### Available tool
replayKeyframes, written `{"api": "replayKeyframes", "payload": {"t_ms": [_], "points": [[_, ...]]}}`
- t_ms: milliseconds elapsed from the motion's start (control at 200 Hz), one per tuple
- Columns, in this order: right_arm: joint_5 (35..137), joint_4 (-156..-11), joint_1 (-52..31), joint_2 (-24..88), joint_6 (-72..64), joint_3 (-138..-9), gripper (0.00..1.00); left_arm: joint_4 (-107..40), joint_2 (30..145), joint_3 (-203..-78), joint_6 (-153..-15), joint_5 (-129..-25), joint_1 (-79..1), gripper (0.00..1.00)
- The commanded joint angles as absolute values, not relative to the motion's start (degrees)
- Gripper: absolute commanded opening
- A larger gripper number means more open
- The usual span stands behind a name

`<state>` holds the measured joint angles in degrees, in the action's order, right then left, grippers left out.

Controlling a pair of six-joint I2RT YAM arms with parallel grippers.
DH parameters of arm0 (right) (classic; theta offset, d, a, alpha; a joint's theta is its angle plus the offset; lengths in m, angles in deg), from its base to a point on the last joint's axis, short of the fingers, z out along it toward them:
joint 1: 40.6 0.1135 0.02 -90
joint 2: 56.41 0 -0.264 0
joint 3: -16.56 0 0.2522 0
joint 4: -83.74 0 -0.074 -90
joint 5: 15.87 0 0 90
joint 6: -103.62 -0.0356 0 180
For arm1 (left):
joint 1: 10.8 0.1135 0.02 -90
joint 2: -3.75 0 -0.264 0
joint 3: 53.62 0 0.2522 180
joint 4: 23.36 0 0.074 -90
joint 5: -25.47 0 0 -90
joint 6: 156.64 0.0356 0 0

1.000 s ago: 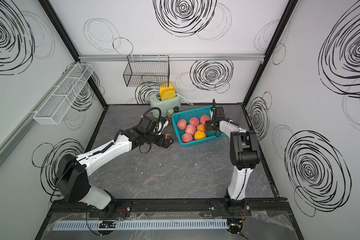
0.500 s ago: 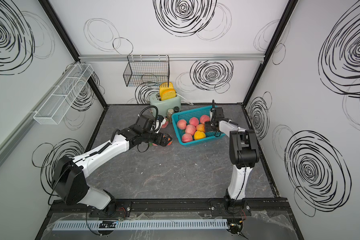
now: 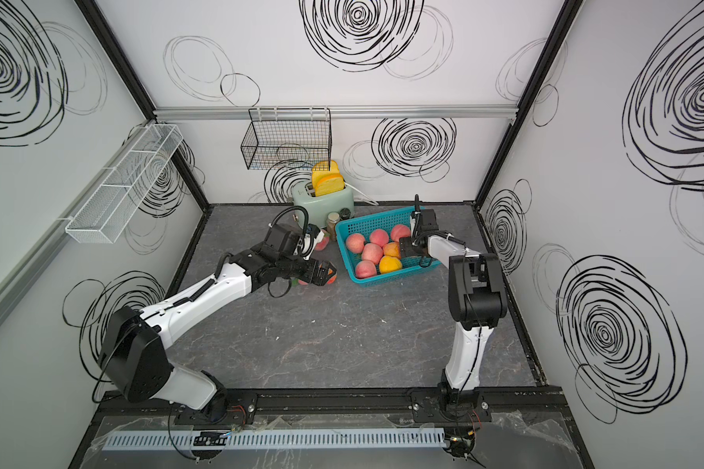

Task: Put the peaches into the basket
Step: Place the peach in the basket.

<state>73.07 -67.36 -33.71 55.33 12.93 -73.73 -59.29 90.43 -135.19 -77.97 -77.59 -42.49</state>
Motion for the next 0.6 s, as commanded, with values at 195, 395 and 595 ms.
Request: {"api": "replayKeyframes", "payload": {"t_ms": [195, 395, 595], "points": [[72.21, -64.85, -32.89, 52.16, 13.18, -74.89, 0.86, -57.82, 88.28, -134.18, -77.27, -78.32, -42.01, 0.98], [71.76, -64.12, -32.56, 50.69, 13.18, -74.98, 0.88, -57.73, 87.96, -134.04, -77.32, -78.48, -42.01, 0.98], [71.41, -63.01, -32.28, 48.33, 13.28, -74.81, 0.88, -58.21, 87.52, -133.67, -77.29, -78.23, -41.92, 0.98]]}}
